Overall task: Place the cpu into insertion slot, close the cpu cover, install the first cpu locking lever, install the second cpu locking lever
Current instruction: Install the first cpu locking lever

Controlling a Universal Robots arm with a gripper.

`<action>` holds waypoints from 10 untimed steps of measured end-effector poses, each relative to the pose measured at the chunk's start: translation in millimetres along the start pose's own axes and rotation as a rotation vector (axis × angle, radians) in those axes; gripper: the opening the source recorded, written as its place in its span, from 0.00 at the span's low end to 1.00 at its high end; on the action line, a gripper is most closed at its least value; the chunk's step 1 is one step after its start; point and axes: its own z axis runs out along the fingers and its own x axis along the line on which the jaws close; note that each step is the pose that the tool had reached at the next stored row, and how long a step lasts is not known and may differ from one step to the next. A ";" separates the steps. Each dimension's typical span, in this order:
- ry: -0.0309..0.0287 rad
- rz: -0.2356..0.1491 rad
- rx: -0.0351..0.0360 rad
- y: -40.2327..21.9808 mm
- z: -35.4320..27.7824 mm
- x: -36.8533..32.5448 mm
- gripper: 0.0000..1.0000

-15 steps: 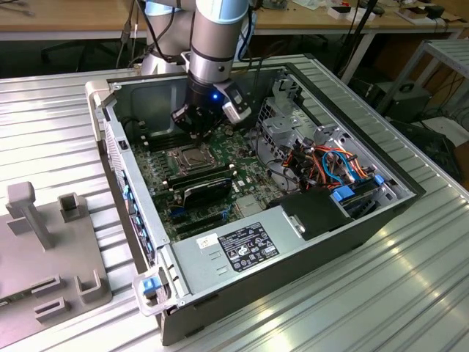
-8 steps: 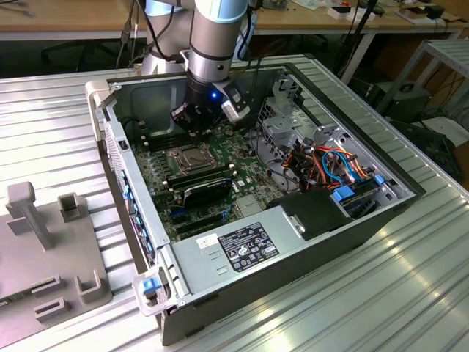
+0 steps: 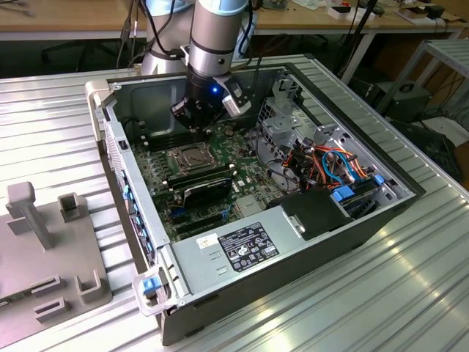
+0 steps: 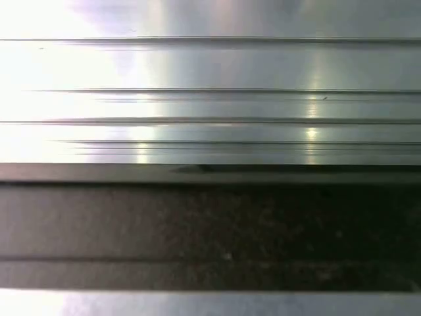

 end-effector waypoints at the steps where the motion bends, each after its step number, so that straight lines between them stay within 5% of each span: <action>1: 0.0000 0.000 0.0000 0.0 -1.2 0.0 0.11; 10: 0.0000 0.000 0.0013 -3.8 -8.4 0.1 0.11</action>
